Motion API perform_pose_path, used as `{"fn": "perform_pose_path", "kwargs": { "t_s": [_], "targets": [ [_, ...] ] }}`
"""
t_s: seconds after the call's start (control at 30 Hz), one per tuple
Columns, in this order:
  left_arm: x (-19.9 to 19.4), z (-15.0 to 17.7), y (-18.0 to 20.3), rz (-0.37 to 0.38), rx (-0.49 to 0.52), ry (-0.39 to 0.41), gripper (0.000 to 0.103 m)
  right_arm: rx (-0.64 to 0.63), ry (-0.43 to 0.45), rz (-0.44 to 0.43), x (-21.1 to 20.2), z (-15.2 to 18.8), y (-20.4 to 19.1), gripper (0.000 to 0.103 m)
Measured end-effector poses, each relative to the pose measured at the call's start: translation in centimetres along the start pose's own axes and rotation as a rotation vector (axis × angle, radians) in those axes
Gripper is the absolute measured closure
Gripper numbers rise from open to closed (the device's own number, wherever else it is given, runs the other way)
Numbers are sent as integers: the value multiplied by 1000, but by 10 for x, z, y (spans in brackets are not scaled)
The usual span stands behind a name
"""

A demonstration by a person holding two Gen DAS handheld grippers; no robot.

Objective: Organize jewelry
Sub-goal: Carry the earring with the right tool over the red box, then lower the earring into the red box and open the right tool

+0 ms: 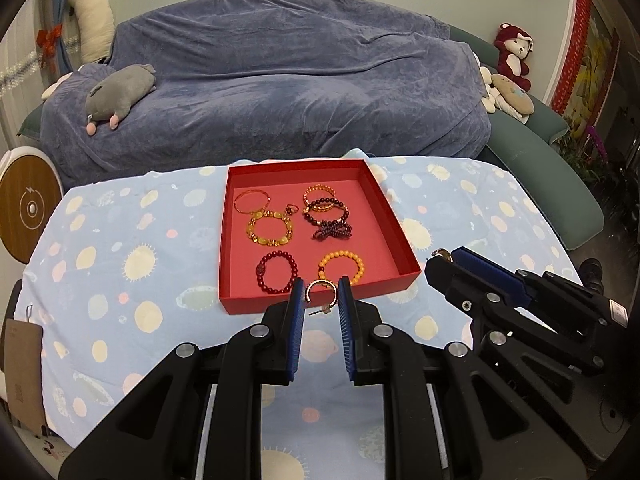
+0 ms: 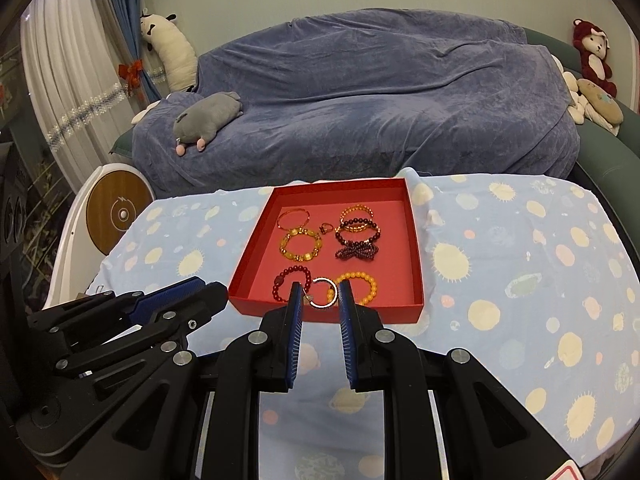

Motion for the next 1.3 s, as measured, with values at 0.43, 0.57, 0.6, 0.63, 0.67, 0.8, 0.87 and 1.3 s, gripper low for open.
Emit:
{"fn": "perform_pose_path", "kwargs": {
  "t_s": [0.43,0.57,0.6,0.63,0.67,0.8,0.87,1.3],
  "targets": [
    [57,-40,-10,-37,24,-11,86,-6,-15,10,56,-34,13,86],
    [78,-44,-15,-47,24,-29,86,-6,-34,17,78,-37,19,86],
    [84,-45,-16,-50,25,-34,86,-6,-39,19,84,-37,20,86],
    [89,-45,-17,-52,24,-39,86,-6,-44,21,90,-37,21,86],
    [94,-45,-18,-53,22,-46,86,-4,-50,22,95,-37,22,86],
    [115,-45,-25,-59,18,-68,86,3,-72,25,116,-35,27,86],
    [123,-45,-27,-63,19,-77,86,5,-82,27,125,-34,28,86],
    [165,-41,-35,-85,27,-118,86,7,-130,42,165,-29,37,86]
  ]
}}
Point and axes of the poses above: each gripper's, at about its wrist camera, not at the fingertips, and x roughly the way its jaws point, y to its right, z to its underside, the point moved 3 cm from there along x, roughly the way its jaws point, and after that the axes turned 4 degrees about y, right-handed, at the moved point
